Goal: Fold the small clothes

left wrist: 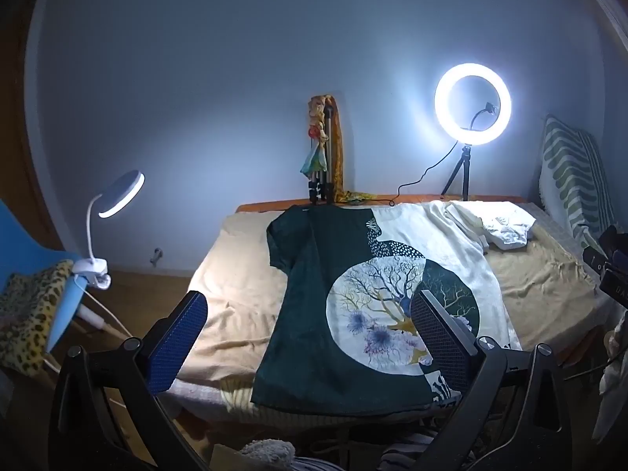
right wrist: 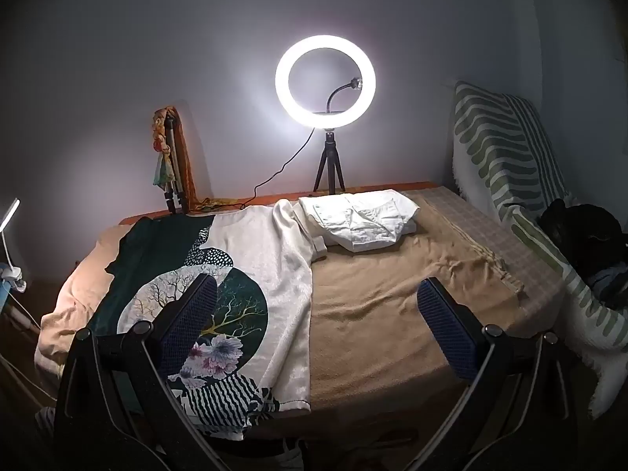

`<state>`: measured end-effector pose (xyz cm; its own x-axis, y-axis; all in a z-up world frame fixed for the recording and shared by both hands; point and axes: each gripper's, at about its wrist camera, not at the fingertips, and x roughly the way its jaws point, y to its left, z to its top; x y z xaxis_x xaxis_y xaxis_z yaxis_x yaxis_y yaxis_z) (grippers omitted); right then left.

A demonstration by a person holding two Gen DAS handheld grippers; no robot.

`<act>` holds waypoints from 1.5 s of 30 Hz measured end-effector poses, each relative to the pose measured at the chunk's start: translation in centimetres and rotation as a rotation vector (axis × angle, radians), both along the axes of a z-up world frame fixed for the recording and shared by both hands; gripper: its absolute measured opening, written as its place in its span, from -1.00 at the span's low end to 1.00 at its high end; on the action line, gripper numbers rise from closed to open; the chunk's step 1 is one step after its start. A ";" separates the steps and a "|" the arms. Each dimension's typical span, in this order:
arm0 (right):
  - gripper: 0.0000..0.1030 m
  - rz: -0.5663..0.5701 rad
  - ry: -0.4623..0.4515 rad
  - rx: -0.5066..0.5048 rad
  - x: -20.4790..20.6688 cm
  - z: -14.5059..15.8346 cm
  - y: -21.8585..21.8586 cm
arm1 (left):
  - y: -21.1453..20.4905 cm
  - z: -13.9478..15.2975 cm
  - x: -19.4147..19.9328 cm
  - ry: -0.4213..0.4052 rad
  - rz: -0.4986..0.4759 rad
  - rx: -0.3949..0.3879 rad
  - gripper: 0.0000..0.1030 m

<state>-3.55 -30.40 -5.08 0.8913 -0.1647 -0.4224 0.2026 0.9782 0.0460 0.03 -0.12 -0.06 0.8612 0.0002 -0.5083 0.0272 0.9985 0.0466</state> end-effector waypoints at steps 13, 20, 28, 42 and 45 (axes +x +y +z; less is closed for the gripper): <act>1.00 -0.003 -0.011 0.004 -0.2 0.6 0.0 | -0.8 0.9 0.0 -0.019 0.008 -0.018 0.99; 1.00 -0.001 -0.017 0.005 -0.3 0.5 -0.2 | -0.7 0.5 -0.3 -0.027 0.006 -0.018 0.99; 1.00 -0.001 -0.022 0.002 -0.3 0.9 -0.3 | -0.7 0.6 -0.7 -0.040 0.014 -0.013 0.99; 1.00 0.006 -0.023 -0.001 -0.3 0.8 0.2 | -0.1 0.6 -0.6 -0.036 0.013 -0.026 0.99; 1.00 0.009 -0.021 -0.002 -0.2 0.9 0.4 | 0.0 0.5 -0.6 -0.035 0.015 -0.028 0.99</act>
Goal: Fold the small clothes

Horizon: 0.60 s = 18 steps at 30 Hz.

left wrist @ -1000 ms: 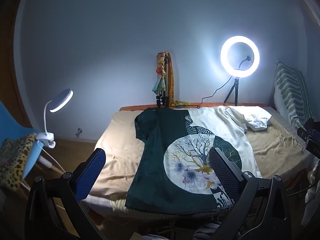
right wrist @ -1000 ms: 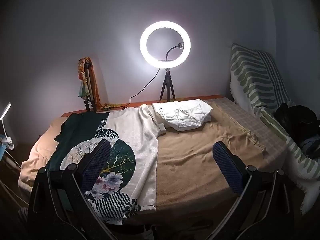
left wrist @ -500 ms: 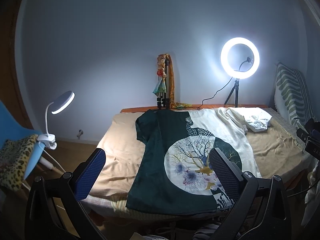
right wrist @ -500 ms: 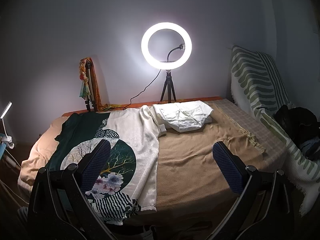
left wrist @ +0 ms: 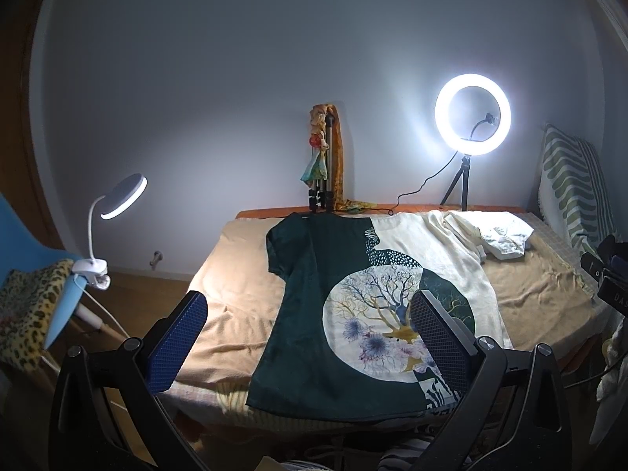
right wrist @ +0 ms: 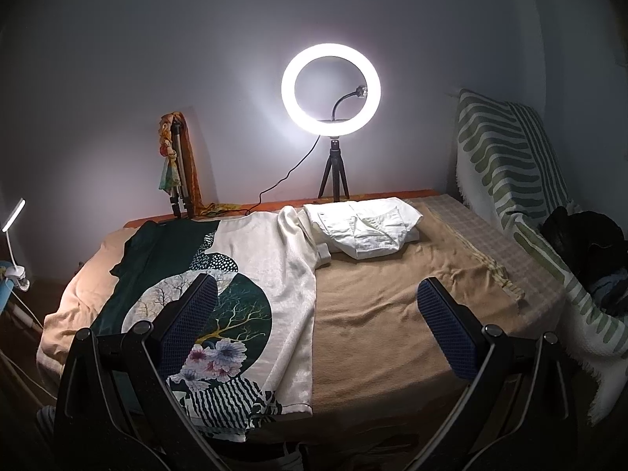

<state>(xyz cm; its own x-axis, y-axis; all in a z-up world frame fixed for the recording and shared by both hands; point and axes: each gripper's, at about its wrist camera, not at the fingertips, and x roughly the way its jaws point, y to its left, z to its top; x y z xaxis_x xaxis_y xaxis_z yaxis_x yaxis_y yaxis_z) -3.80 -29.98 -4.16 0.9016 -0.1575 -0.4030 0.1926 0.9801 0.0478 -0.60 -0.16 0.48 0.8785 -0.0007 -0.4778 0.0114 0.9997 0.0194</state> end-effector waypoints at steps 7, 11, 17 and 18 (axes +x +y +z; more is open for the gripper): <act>1.00 0.006 0.001 0.000 0.2 -0.2 0.3 | 0.1 0.0 0.0 0.000 0.003 -0.001 0.99; 1.00 0.005 0.000 -0.002 0.3 -0.3 0.4 | 0.2 -0.1 0.1 0.002 0.005 -0.002 0.99; 1.00 0.005 -0.001 -0.001 0.2 -0.3 0.4 | 0.3 -0.1 0.1 0.004 0.005 -0.002 0.99; 1.00 0.005 0.000 -0.002 0.3 -0.3 0.4 | 0.4 -0.2 0.1 0.004 0.005 -0.003 0.99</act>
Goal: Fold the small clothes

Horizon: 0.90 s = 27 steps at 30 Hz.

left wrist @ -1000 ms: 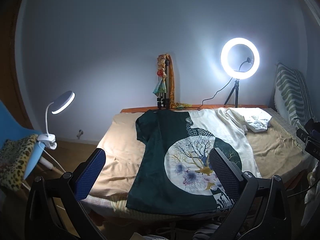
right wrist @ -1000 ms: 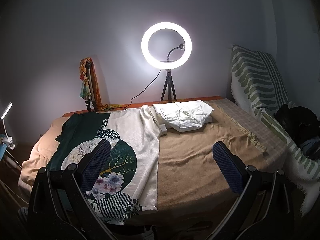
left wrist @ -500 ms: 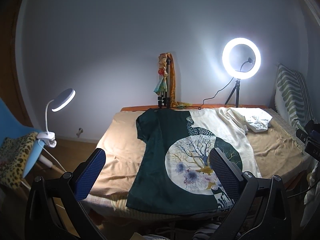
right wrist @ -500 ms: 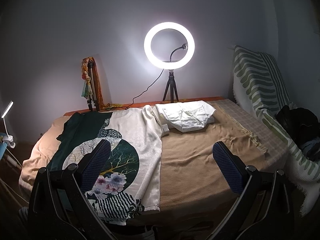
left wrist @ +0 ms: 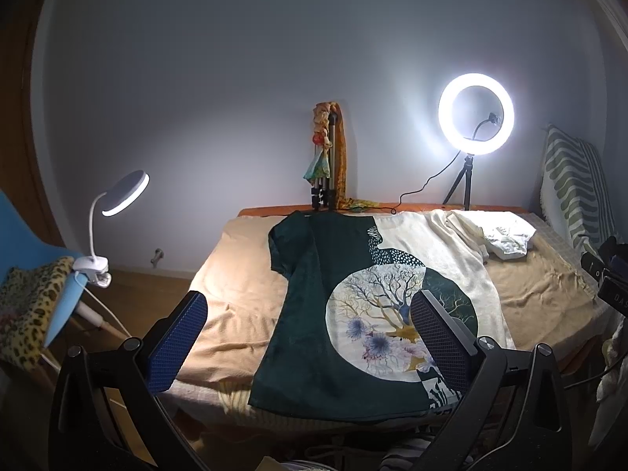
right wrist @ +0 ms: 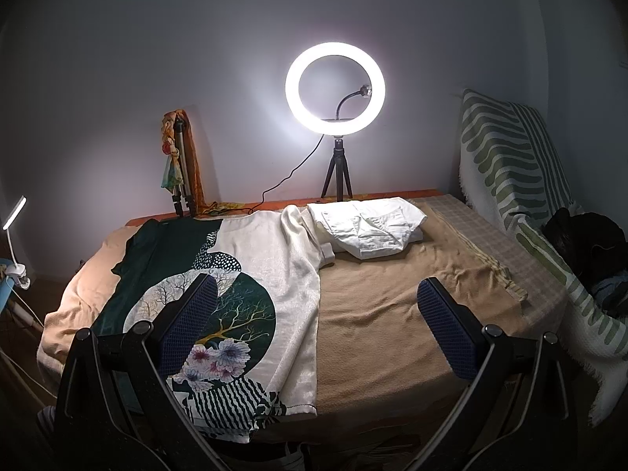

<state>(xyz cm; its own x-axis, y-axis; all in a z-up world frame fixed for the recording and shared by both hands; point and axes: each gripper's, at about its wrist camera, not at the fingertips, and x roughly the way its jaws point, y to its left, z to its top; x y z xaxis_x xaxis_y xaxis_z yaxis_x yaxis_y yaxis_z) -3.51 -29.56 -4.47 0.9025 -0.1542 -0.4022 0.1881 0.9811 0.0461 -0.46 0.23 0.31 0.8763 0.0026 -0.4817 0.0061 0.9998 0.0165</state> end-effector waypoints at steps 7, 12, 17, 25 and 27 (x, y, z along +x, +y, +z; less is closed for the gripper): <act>1.00 0.003 -0.001 0.002 0.1 -0.1 0.0 | -0.1 -0.3 0.2 0.005 0.002 0.005 0.99; 1.00 0.009 0.002 -0.001 0.6 -0.3 0.5 | 0.0 -0.5 0.4 0.010 0.006 0.005 0.99; 1.00 0.012 0.003 -0.003 0.9 -0.4 0.7 | 0.1 -0.6 0.6 0.013 0.008 0.004 0.99; 1.00 0.013 0.003 -0.004 1.1 -0.5 0.7 | 0.3 -0.8 1.0 0.019 0.011 0.006 0.99; 1.00 0.015 0.003 -0.006 1.2 -0.5 0.7 | 0.3 -0.9 1.2 0.022 0.013 0.005 0.99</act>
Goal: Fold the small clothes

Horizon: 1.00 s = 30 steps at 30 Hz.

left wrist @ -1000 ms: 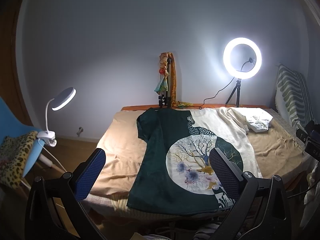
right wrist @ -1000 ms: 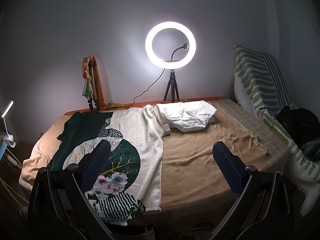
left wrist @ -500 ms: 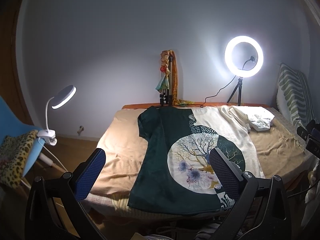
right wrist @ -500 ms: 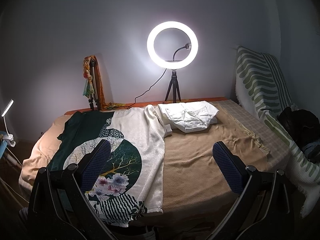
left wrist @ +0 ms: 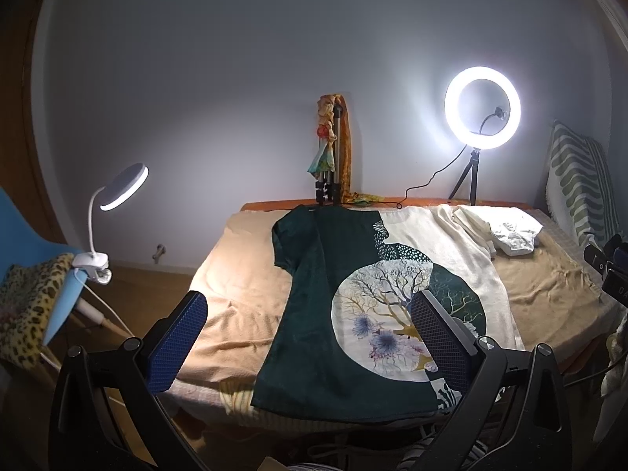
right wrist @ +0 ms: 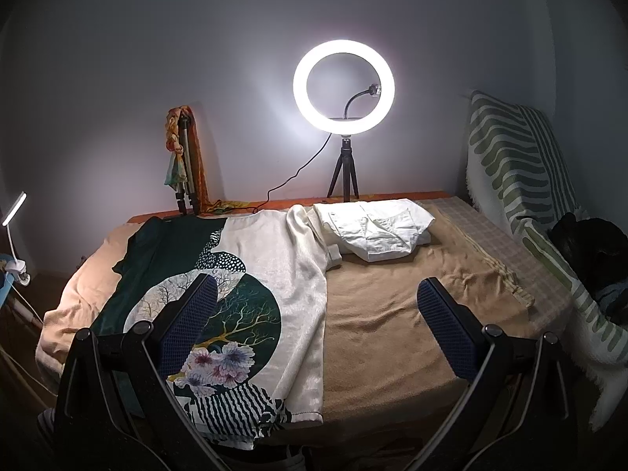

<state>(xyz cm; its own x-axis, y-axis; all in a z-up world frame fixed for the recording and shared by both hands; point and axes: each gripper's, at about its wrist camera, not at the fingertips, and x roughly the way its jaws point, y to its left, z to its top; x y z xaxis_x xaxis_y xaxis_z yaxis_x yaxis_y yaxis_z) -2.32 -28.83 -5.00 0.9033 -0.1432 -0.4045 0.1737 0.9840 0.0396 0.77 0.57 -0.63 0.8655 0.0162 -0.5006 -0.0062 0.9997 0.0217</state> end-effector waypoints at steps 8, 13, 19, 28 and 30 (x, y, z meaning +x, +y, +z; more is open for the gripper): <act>1.00 0.079 -0.003 -0.012 3.4 0.9 0.1 | 1.3 -1.2 1.0 -0.007 -0.015 -0.026 0.99; 1.00 0.181 -0.006 0.011 6.7 2.9 0.8 | 4.8 -3.5 2.1 0.025 -0.011 -0.094 0.80; 1.00 0.338 0.028 0.049 12.1 4.7 4.2 | 7.9 -7.7 3.6 0.150 -0.032 -0.202 0.46; 0.80 0.552 0.145 0.120 20.2 3.9 12.7 | 8.8 -13.8 5.1 0.297 -0.051 -0.300 0.13; 0.78 0.585 0.176 0.139 22.0 3.2 14.8 | 9.0 -14.6 5.5 0.312 -0.055 -0.300 0.12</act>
<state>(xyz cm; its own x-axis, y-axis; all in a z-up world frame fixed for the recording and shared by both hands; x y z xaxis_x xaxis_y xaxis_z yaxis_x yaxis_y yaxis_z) 19.70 -14.04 -1.83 0.7344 0.4195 -0.5336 -0.3764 0.9059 0.1941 6.26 9.52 -15.26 0.6676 -0.2117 -0.7138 0.0084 0.9608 -0.2771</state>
